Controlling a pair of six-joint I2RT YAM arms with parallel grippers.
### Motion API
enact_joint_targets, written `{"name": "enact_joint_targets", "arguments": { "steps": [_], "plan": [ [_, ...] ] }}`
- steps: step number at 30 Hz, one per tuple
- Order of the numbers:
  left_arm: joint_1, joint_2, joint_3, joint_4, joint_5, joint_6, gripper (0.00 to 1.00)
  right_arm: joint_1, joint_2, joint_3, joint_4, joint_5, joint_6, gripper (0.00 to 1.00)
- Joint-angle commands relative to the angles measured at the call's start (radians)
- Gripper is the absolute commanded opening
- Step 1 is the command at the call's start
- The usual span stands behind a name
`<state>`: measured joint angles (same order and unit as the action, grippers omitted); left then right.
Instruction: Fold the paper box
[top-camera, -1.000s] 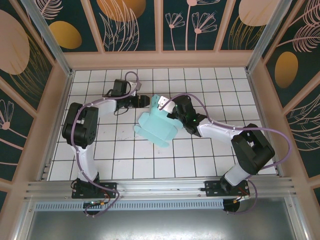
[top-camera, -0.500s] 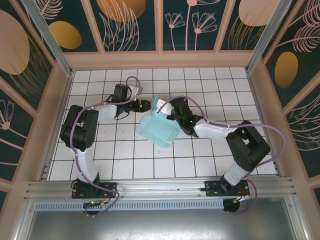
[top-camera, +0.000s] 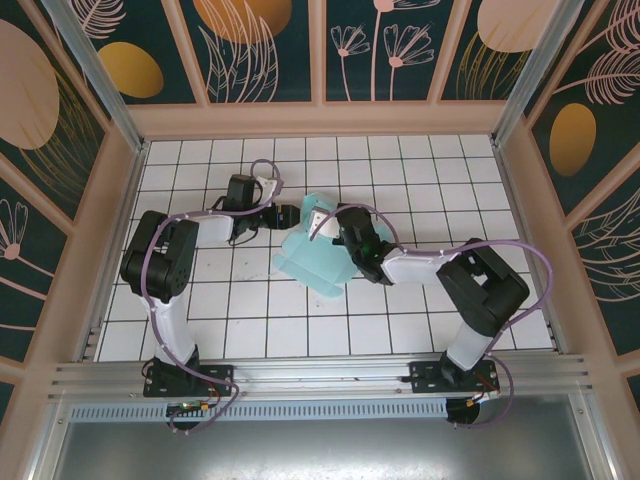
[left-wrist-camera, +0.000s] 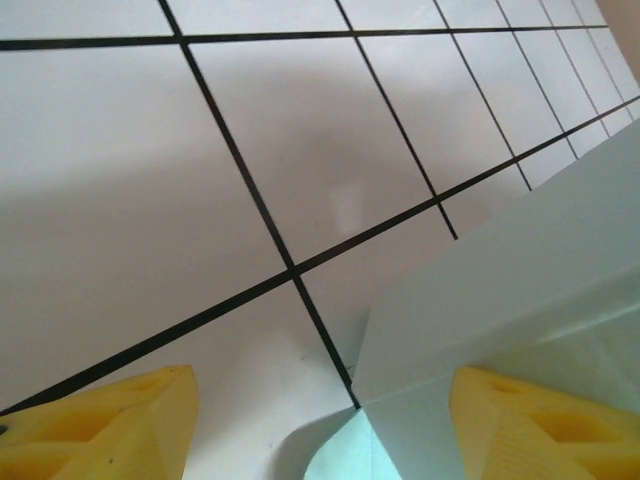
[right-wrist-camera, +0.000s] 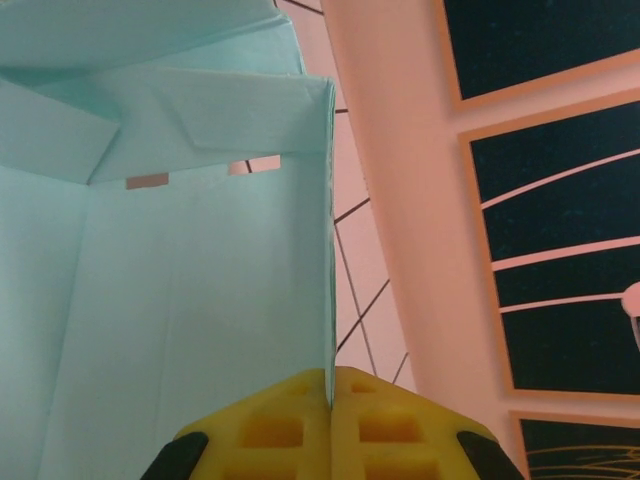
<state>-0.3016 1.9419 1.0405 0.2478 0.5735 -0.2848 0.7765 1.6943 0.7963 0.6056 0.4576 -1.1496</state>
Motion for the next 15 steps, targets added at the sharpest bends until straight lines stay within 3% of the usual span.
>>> {"name": "enact_joint_targets", "arguments": {
  "steps": [1, 7, 15],
  "plan": [
    [-0.006, 0.0, -0.008, 0.044, -0.007, -0.002, 0.67, 0.016, 0.032, -0.03, 0.156, 0.062, -0.107, 0.0],
    [-0.006, 0.006, -0.011, 0.063, 0.024, 0.002, 0.68, 0.027, 0.069, -0.069, 0.321, 0.101, -0.22, 0.0],
    [-0.006, 0.007, -0.022, 0.087, 0.041, 0.006, 0.67, 0.04, 0.114, -0.08, 0.381, 0.108, -0.259, 0.0]
  ]
}}
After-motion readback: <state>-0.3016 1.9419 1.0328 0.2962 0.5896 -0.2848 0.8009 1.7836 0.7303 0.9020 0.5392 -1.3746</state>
